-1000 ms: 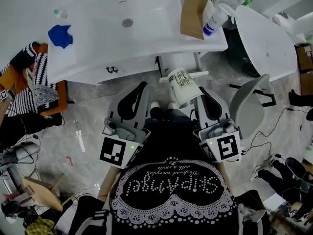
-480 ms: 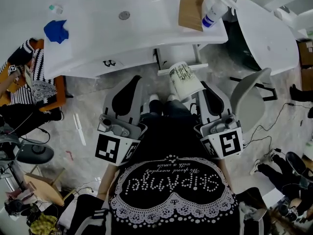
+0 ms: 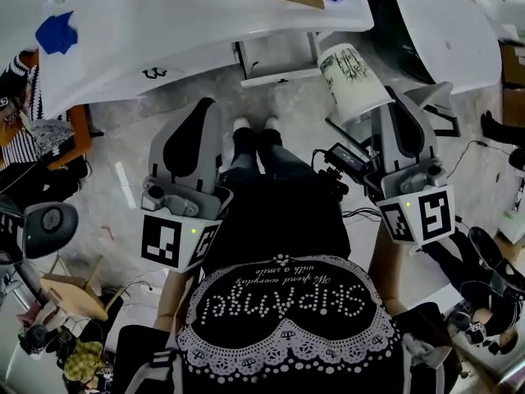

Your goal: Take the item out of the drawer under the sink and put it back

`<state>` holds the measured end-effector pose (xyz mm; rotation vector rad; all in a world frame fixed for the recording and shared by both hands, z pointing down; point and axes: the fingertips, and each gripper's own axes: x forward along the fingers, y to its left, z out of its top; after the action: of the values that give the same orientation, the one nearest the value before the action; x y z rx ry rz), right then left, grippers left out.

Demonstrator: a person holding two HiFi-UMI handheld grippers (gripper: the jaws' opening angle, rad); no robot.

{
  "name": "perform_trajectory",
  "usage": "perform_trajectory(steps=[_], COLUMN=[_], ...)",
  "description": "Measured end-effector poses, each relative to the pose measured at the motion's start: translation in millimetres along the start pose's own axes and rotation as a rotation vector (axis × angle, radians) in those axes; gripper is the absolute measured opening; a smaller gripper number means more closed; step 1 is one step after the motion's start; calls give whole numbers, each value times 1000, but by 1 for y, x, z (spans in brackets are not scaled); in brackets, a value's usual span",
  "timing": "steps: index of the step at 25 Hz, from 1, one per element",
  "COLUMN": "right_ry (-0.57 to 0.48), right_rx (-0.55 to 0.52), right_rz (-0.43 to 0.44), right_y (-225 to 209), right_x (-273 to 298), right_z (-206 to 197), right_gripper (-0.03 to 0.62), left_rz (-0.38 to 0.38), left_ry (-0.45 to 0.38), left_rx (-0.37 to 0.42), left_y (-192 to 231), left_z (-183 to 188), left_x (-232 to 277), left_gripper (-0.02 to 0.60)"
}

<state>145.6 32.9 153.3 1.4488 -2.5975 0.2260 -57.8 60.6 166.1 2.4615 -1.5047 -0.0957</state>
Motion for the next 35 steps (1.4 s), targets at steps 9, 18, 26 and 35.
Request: perform_trajectory(steps=[9,18,26,35], right_ry=[111,208,263,316], right_rx=[11,13,-3,18], right_rz=[60,68,70,93], right_y=[-16,-30,-38,-31], right_x=[48,85,99,128], right_z=[-50,-102,-140,-199], right_gripper=[26,26,26,26], left_rz=[9,15,0,54], left_ry=[65,106,123,131], left_rx=[-38,-73,-122,-196], left_y=[0,13,6,20], left_z=[-26,-51,-76,-117], left_x=[19,45,56,52], left_gripper=[5,5,5,5])
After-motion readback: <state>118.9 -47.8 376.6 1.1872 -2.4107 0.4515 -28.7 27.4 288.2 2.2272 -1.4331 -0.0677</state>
